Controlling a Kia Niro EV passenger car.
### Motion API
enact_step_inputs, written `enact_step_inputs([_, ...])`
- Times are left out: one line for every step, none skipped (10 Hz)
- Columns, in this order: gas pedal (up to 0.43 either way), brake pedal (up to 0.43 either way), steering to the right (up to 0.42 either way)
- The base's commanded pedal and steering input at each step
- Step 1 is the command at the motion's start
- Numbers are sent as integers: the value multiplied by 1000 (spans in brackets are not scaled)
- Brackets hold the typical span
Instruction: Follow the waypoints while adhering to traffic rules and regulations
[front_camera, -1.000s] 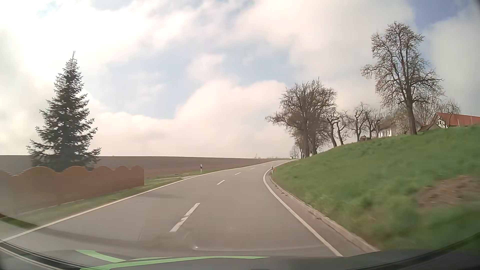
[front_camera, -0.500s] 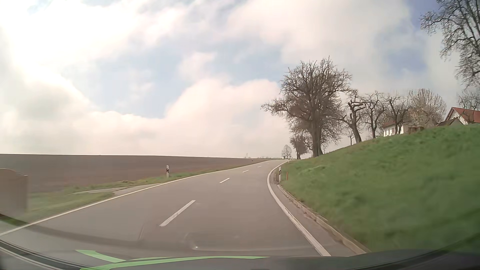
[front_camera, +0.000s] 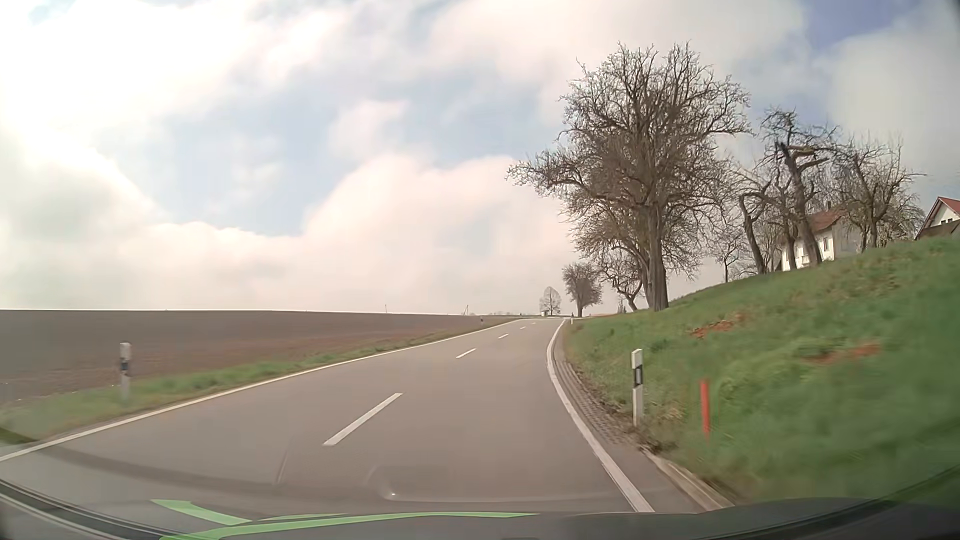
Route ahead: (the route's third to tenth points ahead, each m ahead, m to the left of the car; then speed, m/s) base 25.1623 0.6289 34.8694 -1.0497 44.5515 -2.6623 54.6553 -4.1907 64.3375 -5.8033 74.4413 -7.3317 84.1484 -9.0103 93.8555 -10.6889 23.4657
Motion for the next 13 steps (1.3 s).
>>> enact_step_inputs([319, 0, 30])
enact_step_inputs([350, 0, 33])
enact_step_inputs([350, 0, 33])
enact_step_inputs([358, 0, 34])
enact_step_inputs([358, 0, 35])
enact_step_inputs([358, 0, 37])
enact_step_inputs([358, 0, 37])
enact_step_inputs([358, 0, 37])
enact_step_inputs([358, 0, 36])
enact_step_inputs([358, 0, 31])
enact_step_inputs([358, 0, 26])
enact_step_inputs([378, 0, 21])
enact_step_inputs([378, 0, 17])
